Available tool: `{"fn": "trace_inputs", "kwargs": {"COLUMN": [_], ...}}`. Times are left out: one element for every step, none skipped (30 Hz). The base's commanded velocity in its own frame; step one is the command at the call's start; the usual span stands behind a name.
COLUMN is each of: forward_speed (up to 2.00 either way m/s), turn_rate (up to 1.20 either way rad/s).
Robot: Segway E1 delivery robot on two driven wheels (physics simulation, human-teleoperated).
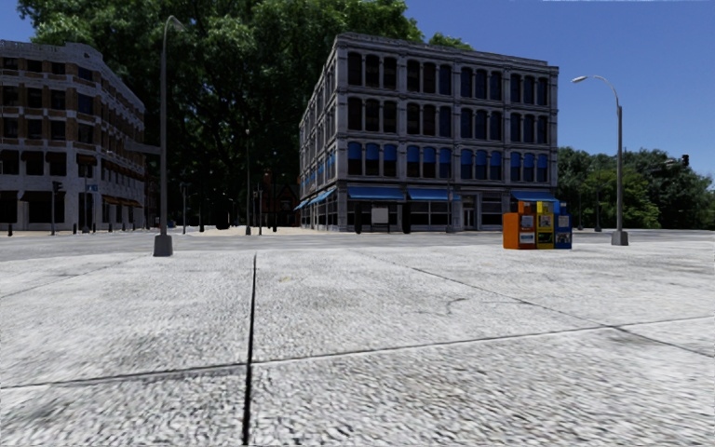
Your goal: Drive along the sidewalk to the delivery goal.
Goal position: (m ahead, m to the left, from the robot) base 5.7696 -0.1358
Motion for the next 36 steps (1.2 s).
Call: {"fn": "trace_inputs", "kwargs": {"forward_speed": [1.94,1.94,1.94,1.94,1.94,1.94,1.94,1.94,1.94,1.94,1.94,1.94,1.94,1.94,1.94,1.94,1.94,1.94,1.94,1.94,1.94,1.94,1.94,1.94,1.94,1.94,1.94,1.94,1.94,1.94,1.94,1.94,1.94,1.94,1.94,1.94], "turn_rate": [-0.27,-0.27,-0.21,-0.09,-0.09,0.00,0.00,0.00,0.00,0.00,0.00,0.00,0.00,0.00,0.00,0.00,0.00,0.00,0.00,0.00,0.00,0.00,0.00,0.00,0.00,0.00,0.00,0.00,0.00,0.00,0.00,0.00,0.00,0.00,0.00,0.00]}}
